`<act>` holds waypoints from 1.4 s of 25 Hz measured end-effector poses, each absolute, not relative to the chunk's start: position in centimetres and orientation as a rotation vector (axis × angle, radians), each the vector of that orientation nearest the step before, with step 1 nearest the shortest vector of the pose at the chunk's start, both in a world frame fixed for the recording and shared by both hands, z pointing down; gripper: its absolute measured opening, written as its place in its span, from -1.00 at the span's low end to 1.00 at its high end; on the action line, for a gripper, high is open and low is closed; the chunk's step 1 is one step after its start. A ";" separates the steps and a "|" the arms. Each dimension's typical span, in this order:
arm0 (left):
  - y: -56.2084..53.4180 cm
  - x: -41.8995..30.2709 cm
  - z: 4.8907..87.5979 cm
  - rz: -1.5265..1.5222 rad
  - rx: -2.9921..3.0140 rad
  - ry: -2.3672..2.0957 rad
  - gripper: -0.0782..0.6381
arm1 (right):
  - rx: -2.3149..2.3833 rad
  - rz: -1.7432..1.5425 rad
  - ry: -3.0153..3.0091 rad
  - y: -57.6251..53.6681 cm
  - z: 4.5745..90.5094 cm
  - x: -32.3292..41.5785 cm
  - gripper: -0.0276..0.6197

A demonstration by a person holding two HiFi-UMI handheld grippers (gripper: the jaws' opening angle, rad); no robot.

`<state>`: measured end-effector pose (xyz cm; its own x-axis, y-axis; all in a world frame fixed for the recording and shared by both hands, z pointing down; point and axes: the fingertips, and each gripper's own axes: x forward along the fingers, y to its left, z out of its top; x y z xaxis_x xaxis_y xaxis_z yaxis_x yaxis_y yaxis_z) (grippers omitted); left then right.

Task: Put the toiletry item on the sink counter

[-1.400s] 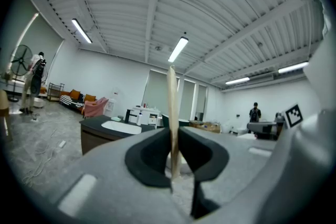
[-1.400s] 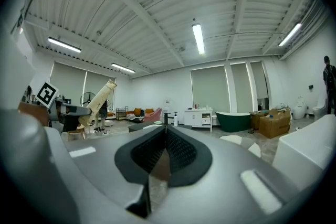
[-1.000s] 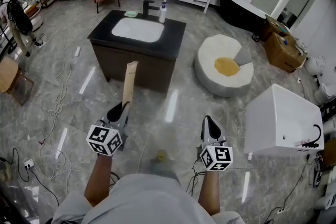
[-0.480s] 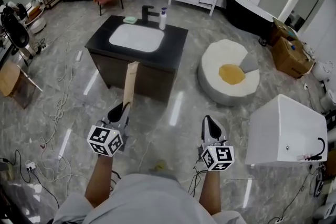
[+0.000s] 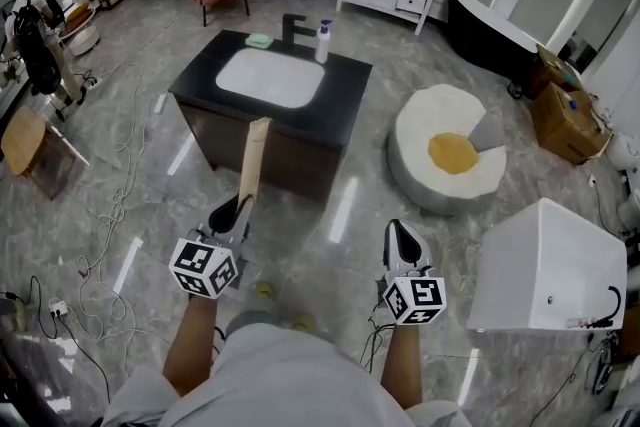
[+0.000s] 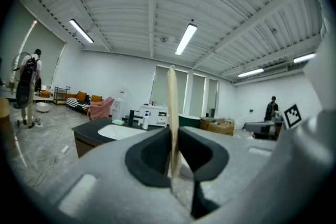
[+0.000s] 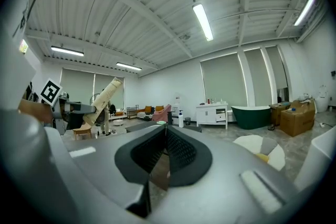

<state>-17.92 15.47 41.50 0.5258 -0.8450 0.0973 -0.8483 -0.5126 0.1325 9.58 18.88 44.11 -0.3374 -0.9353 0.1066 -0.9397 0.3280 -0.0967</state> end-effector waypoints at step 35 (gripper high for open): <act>-19.0 -23.7 43.0 0.036 2.651 -1.192 -0.65 | 1.970 0.229 -2.370 -12.5 43.5 2.4 -0.91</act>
